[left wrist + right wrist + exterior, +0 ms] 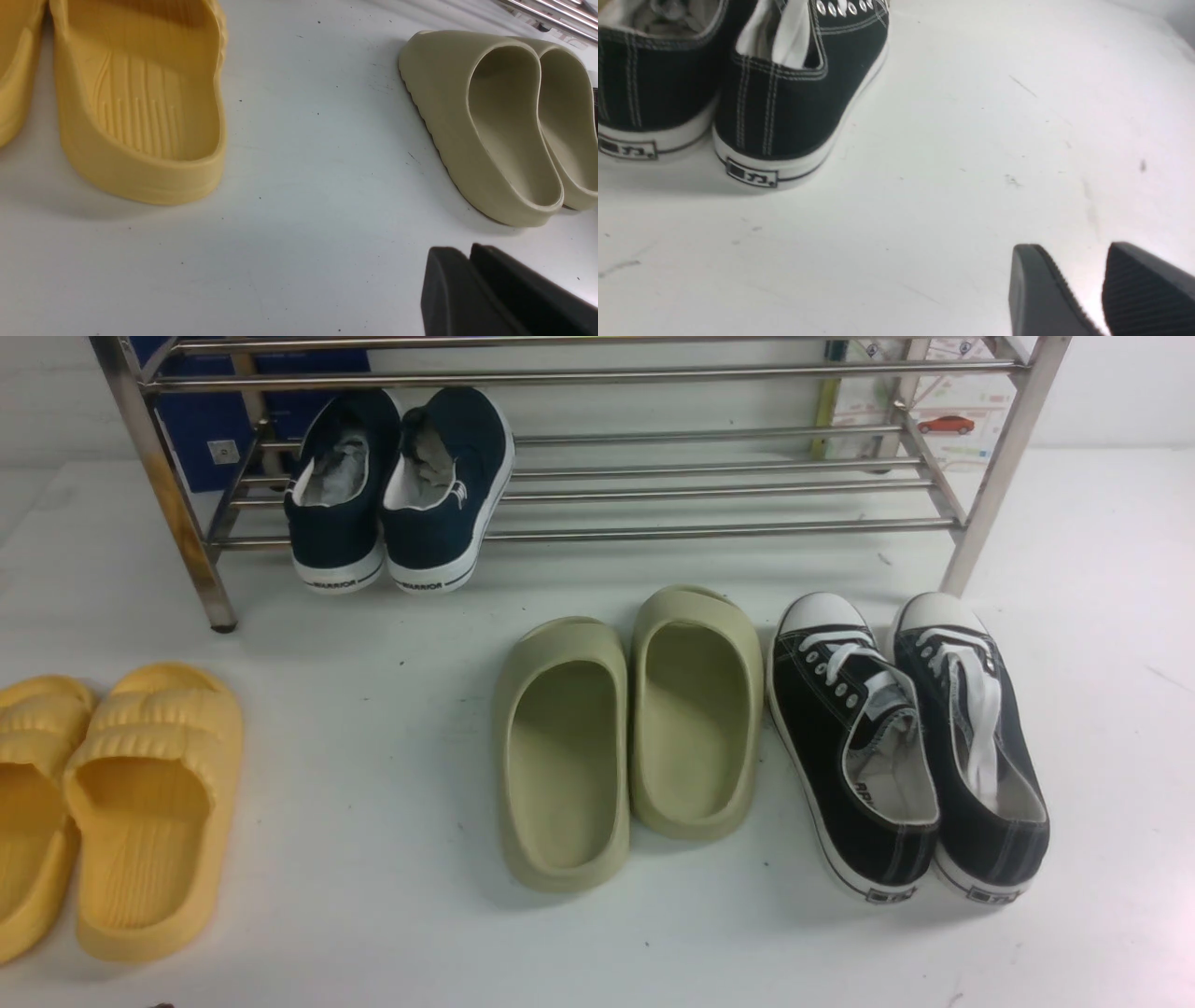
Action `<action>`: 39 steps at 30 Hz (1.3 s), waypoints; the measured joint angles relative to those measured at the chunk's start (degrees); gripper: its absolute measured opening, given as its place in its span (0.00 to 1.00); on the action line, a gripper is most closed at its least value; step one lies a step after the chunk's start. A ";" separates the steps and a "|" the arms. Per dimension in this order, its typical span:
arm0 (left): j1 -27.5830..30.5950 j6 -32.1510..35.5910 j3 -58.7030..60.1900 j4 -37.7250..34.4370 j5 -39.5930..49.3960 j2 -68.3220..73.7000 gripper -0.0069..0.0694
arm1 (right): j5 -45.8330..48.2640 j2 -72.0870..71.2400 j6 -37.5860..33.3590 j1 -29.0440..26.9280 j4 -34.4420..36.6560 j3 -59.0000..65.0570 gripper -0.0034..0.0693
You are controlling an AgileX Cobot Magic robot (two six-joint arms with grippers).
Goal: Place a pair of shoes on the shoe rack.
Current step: Use the right arm to grab the shoe closest to it
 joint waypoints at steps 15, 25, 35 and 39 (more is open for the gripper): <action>0.00 0.00 0.00 -0.05 0.00 0.00 0.18 | -11.11 0.00 -0.61 0.00 -0.28 0.71 0.39; 0.00 0.00 0.00 -0.05 0.00 0.00 0.18 | -29.21 0.00 5.17 0.07 1.51 0.71 0.39; 0.00 0.00 0.00 -0.05 0.00 0.00 0.18 | -41.23 1.85 37.08 0.56 6.63 -12.40 0.39; 0.00 0.00 0.00 -0.05 0.00 0.00 0.18 | -23.16 10.66 40.32 0.56 6.34 -27.55 0.39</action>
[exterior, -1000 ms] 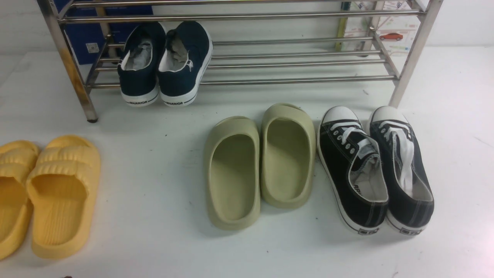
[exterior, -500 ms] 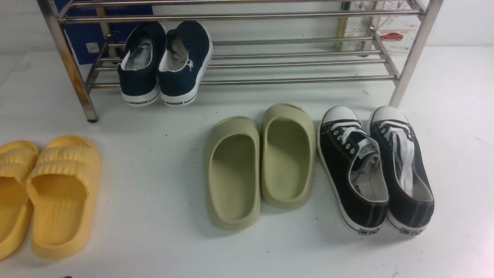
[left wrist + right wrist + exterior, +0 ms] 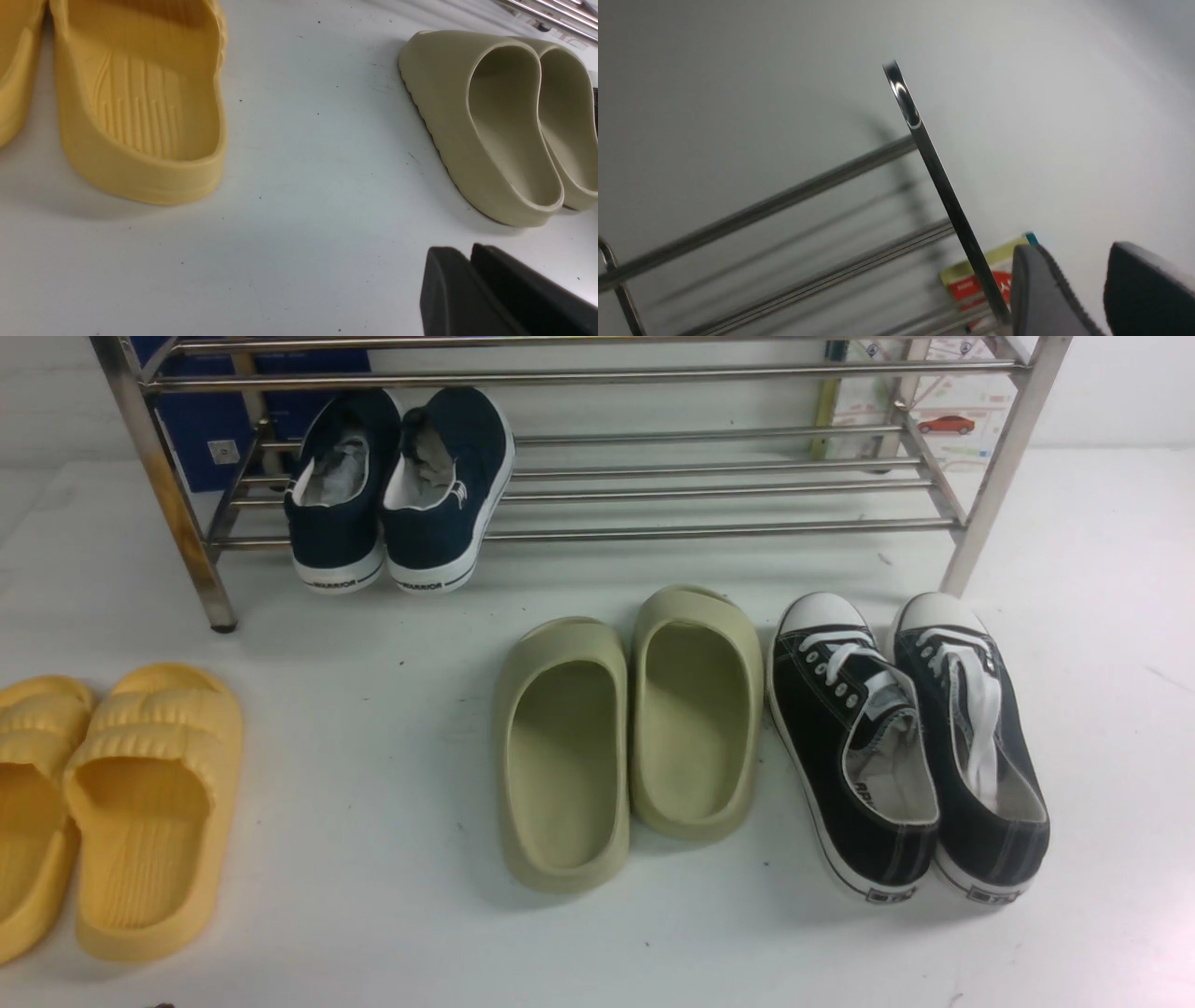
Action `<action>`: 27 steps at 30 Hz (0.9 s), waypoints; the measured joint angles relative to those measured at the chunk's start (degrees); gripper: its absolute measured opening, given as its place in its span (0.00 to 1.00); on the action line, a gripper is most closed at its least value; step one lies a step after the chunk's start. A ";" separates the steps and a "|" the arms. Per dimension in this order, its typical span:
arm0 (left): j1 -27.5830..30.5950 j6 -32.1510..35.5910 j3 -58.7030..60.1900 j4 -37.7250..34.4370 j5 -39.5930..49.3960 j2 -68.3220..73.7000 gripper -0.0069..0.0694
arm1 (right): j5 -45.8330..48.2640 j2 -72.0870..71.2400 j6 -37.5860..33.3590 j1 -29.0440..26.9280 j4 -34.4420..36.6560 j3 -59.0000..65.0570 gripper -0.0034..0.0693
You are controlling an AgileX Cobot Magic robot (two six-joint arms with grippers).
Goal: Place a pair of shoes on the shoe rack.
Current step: Use the right arm to grab the shoe closest to it
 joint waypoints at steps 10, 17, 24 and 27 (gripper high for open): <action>0.00 0.00 0.00 0.00 0.00 0.00 0.18 | 29.54 27.00 -5.59 0.40 1.51 -10.70 0.39; 0.00 0.00 0.00 0.00 0.00 0.00 0.18 | 38.65 48.19 -33.61 10.32 24.36 -14.91 0.39; 0.00 0.00 0.00 0.00 0.00 0.00 0.18 | 43.01 71.51 -37.49 21.85 25.33 -29.41 0.47; 0.00 0.00 0.00 0.00 0.00 0.00 0.18 | 43.90 78.56 -31.79 26.20 18.02 -34.74 0.54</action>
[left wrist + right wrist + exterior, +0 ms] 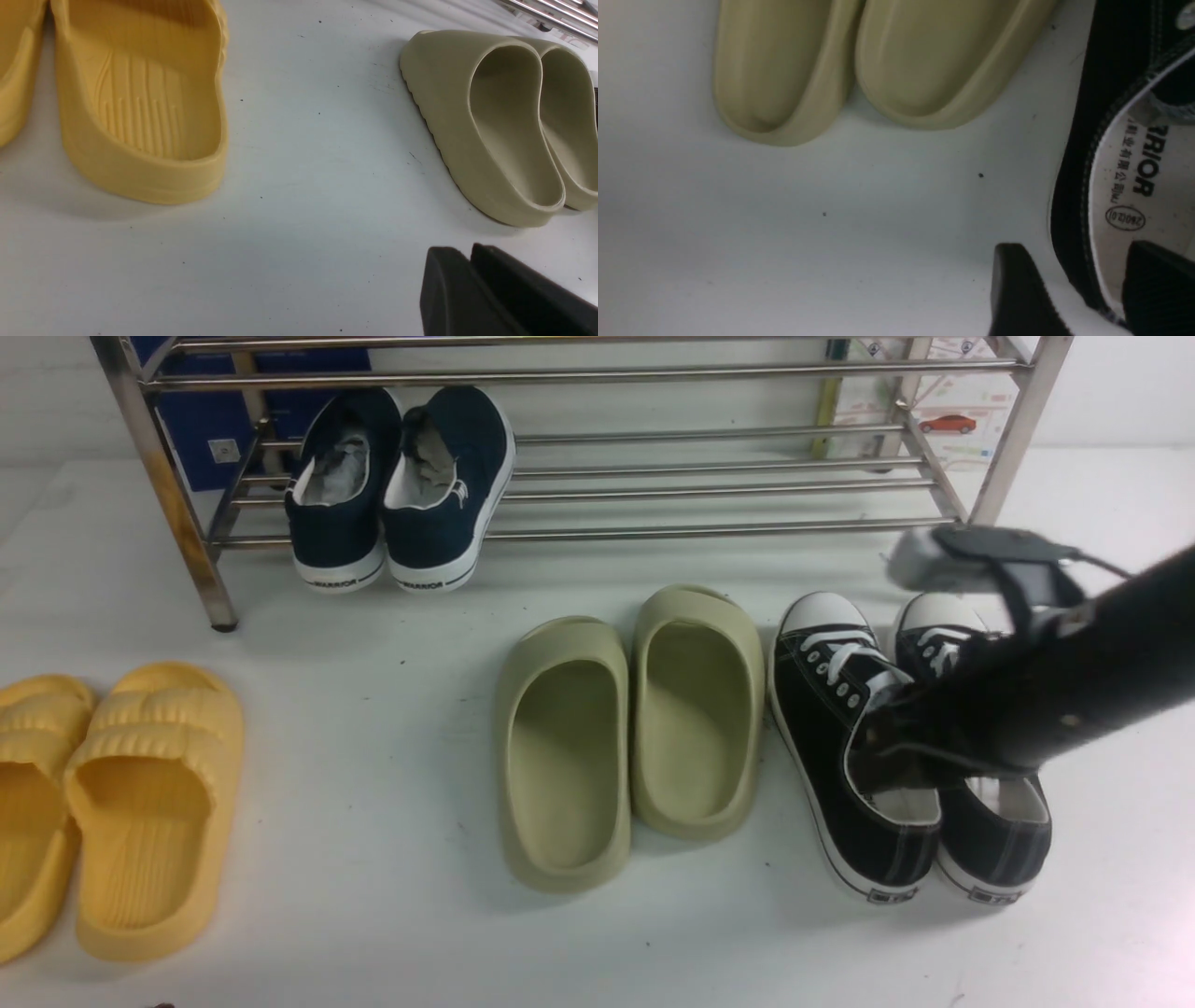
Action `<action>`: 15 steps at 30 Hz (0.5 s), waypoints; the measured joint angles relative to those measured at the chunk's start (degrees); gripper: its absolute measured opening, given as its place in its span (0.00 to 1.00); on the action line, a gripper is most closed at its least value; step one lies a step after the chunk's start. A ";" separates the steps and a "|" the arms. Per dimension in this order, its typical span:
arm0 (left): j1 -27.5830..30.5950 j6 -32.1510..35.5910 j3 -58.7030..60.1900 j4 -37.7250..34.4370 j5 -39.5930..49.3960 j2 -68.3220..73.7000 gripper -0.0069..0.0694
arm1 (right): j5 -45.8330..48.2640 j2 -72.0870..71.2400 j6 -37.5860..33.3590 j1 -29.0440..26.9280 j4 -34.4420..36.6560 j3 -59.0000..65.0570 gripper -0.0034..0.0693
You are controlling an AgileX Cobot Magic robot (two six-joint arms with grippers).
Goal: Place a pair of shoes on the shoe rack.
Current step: Use the right arm to grab the shoe closest to it
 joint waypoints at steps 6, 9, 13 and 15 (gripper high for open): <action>0.00 0.00 0.00 0.00 0.00 0.00 0.18 | 3.46 13.38 14.32 3.54 -16.85 -8.06 0.63; 0.00 0.00 0.00 0.00 0.00 0.00 0.18 | 3.94 16.74 15.47 3.59 -17.71 -8.82 0.59; 0.00 0.00 0.00 0.00 0.00 0.00 0.18 | 4.51 16.97 14.35 3.65 -15.92 -9.15 0.40; 0.00 0.00 0.00 0.00 0.00 0.00 0.18 | 5.42 16.11 11.85 3.65 -14.16 -9.15 0.18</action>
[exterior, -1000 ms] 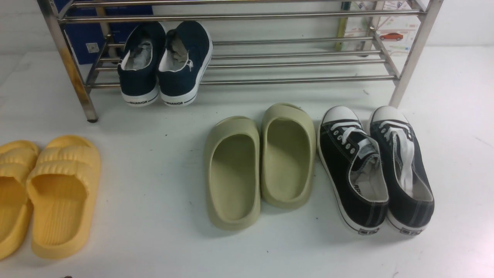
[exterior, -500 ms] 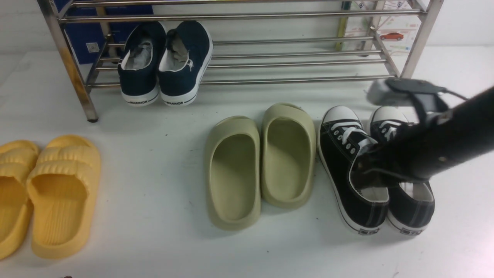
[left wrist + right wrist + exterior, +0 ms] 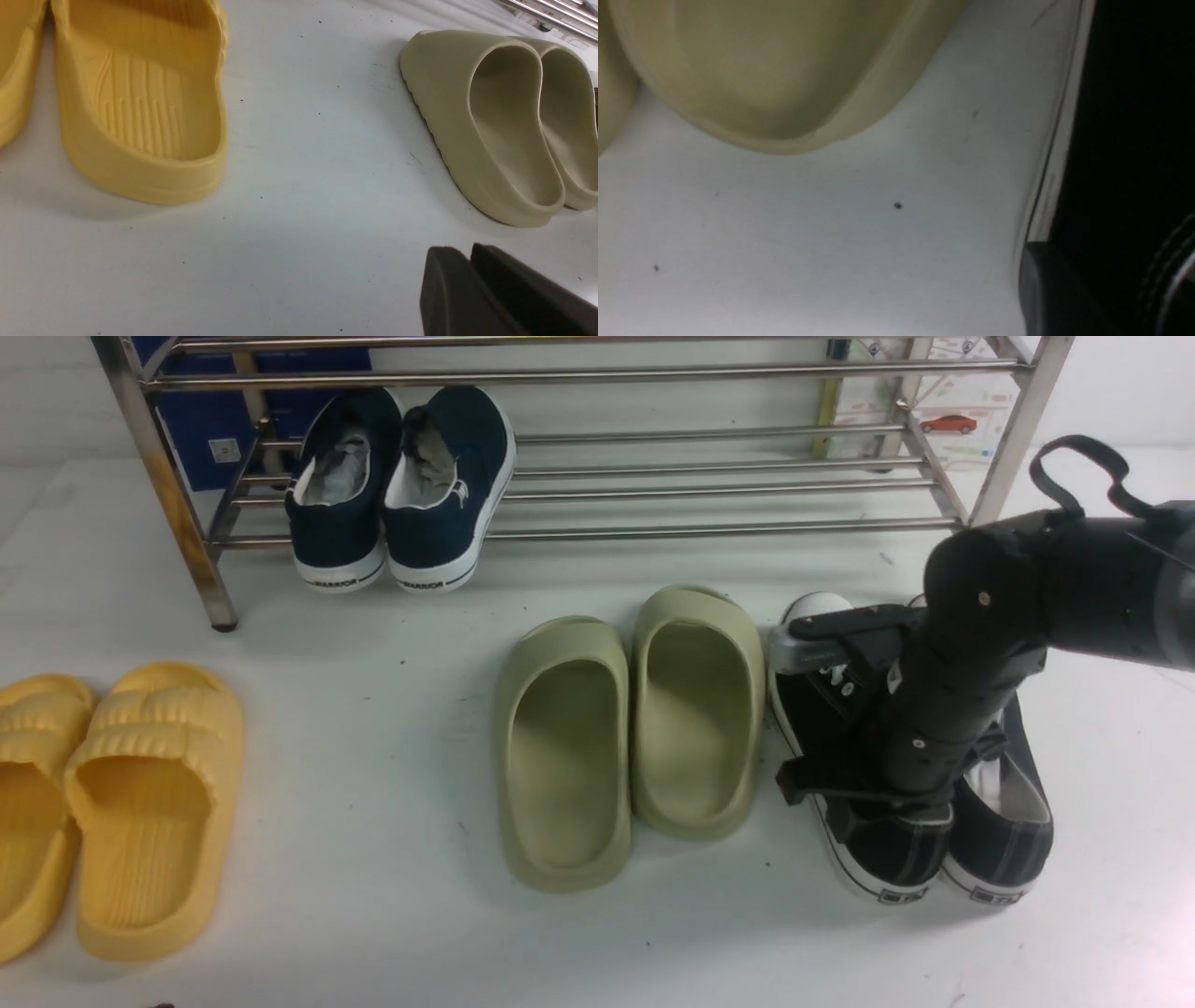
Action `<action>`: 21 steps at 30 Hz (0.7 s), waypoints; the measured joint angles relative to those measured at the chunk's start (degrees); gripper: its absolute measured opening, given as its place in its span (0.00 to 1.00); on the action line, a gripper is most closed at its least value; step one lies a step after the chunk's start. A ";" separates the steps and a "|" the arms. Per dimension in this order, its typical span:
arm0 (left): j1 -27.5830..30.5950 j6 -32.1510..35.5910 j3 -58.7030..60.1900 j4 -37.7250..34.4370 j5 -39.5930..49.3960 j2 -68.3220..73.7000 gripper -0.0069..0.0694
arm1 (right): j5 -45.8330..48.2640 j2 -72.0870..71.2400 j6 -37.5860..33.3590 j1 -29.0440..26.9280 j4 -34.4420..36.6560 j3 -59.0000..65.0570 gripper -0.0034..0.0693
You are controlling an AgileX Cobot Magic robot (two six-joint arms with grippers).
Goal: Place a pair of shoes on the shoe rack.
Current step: Use the right arm to grab the shoe closest to it, then use the right arm to put a shoe into the shoe rack
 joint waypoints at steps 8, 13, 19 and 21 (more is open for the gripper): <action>0.00 0.00 0.00 0.00 0.00 0.00 0.18 | 6.06 -7.24 -2.15 0.00 1.64 -1.87 0.07; 0.00 0.00 0.00 0.00 0.00 0.00 0.18 | 6.38 -8.74 -2.54 0.00 2.31 -7.76 0.07; 0.00 0.00 0.00 0.00 0.00 0.00 0.18 | 6.62 -4.10 -4.07 0.00 2.72 -16.99 0.07; 0.00 0.00 0.00 0.00 0.00 0.00 0.18 | 6.62 -1.21 -4.07 0.00 2.37 -20.31 0.07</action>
